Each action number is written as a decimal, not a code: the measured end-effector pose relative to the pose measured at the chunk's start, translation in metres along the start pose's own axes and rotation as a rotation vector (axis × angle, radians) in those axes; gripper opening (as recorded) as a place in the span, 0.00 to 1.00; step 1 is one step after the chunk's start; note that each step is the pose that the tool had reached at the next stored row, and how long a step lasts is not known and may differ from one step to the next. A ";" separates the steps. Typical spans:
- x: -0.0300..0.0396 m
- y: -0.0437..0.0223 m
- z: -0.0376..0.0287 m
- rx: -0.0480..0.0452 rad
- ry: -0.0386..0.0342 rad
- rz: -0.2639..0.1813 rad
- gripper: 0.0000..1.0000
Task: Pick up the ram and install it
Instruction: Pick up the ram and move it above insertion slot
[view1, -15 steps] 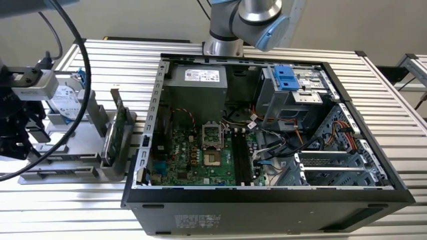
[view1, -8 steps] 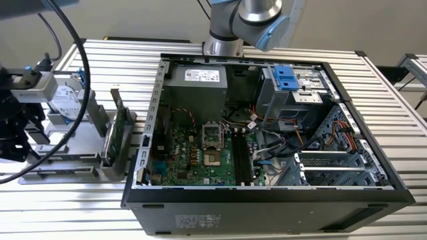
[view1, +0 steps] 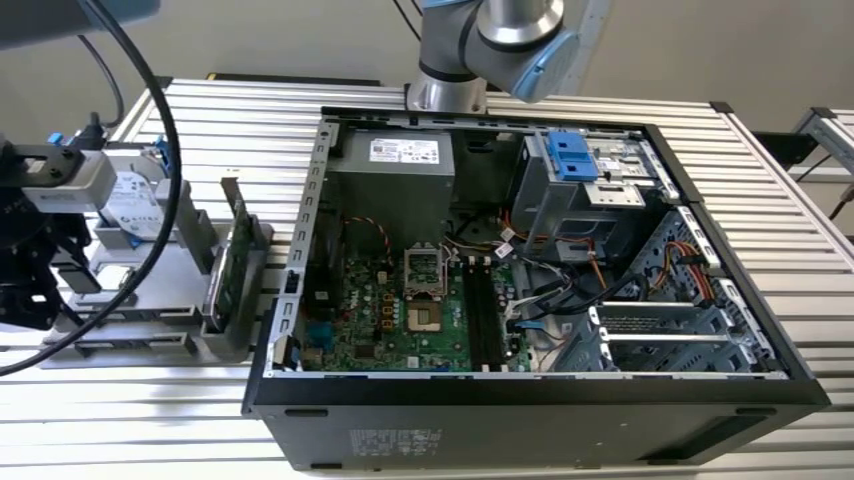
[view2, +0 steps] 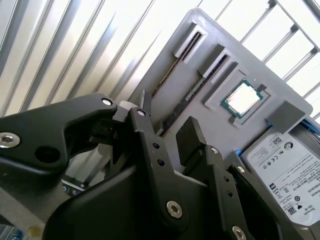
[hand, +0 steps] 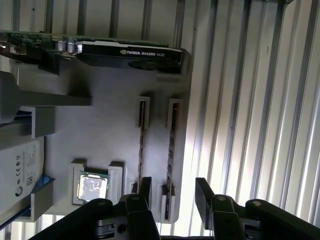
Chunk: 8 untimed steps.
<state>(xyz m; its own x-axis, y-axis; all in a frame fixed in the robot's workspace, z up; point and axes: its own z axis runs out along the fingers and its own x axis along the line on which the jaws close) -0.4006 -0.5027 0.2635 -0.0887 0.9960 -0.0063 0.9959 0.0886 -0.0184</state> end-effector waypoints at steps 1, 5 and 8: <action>0.0000 0.0000 0.0007 0.0000 0.0000 0.000 1.00; -0.0001 0.0002 0.0045 0.0000 -0.0001 0.000 1.00; -0.0001 0.0005 0.0071 0.0001 -0.0002 0.000 1.00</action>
<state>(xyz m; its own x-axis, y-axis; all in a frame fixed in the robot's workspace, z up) -0.4002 -0.5028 0.2564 -0.0888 0.9960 -0.0065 0.9959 0.0887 -0.0185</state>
